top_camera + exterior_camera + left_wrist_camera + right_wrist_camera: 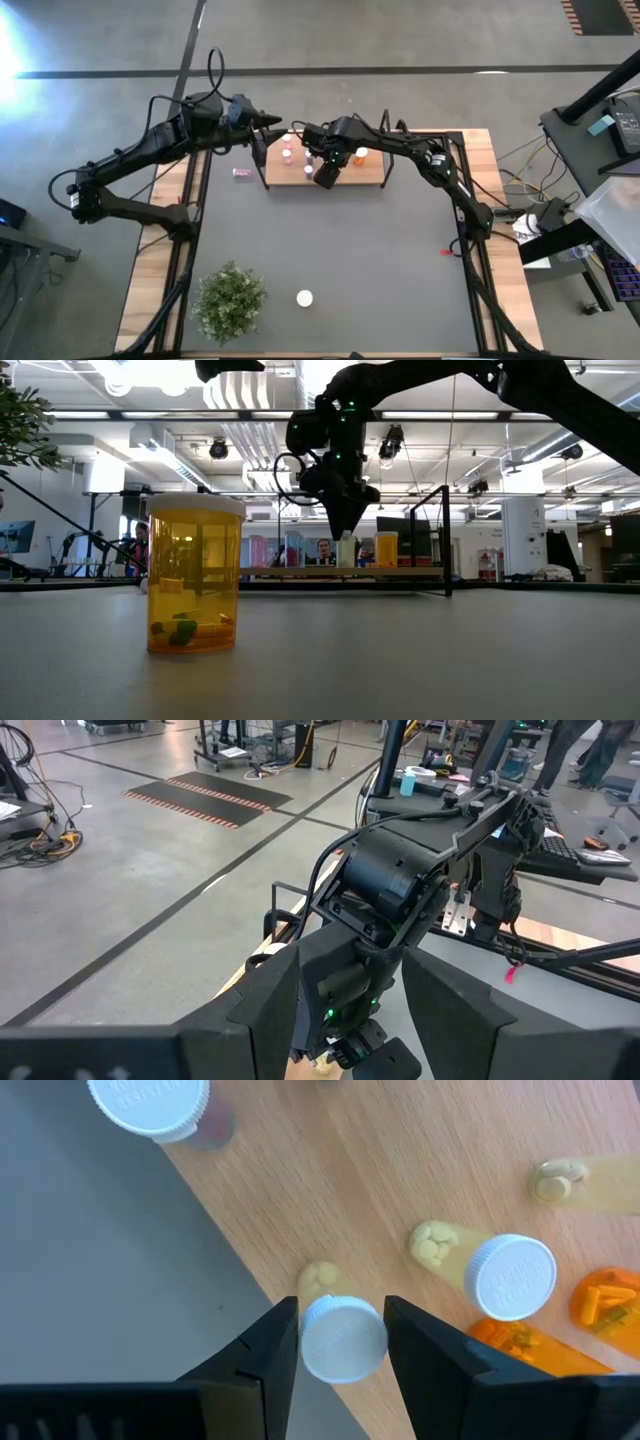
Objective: Pick and place medicine bottles onto shelf by color
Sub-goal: Put the yellow pill bottle on the shelf aligned with the other yellow pill bottles, then put the pink pill bottle on the shelf aligned with the other pink pill bottles
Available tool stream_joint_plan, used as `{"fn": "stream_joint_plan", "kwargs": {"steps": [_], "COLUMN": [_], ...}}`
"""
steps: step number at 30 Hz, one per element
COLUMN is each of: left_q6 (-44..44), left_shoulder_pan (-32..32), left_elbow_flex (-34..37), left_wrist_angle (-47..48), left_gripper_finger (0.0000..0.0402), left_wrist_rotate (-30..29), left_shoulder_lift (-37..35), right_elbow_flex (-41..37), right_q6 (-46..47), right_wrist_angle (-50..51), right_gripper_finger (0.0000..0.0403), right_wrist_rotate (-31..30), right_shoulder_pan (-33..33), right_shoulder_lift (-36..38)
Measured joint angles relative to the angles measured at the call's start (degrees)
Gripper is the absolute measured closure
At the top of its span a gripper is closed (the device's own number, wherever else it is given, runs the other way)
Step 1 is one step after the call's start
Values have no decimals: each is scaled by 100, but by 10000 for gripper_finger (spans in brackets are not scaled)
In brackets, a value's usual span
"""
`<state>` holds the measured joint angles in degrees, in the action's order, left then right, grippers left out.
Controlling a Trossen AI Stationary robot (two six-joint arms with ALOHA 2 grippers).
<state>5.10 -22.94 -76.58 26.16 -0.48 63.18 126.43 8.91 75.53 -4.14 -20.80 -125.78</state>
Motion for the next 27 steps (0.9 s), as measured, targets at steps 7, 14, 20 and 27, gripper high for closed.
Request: {"fn": "stream_joint_plan", "kwargs": {"steps": [7,14,20,27], "left_q6": [2,4,4,4], "left_shoulder_pan": [0,0,0,0], "left_elbow_flex": [0,0,0,0], "left_wrist_angle": [-3,-3,-15,-20], "left_gripper_finger": [239,239,239,239], "left_wrist_rotate": [-1,-2,-1,-49], "left_shoulder_lift": [0,0,0,0], "right_elbow_flex": [0,29,44,44], "right_q6": [-4,-99,-105,-161], "right_wrist_angle": [53,144,210,223], "right_gripper_finger": [261,253,215,179], "right_wrist_rotate": [-50,-52,-52,-48], "right_shoulder_pan": [-20,-52,-85,-87], "right_shoulder_lift": [0,0,2,202]}}
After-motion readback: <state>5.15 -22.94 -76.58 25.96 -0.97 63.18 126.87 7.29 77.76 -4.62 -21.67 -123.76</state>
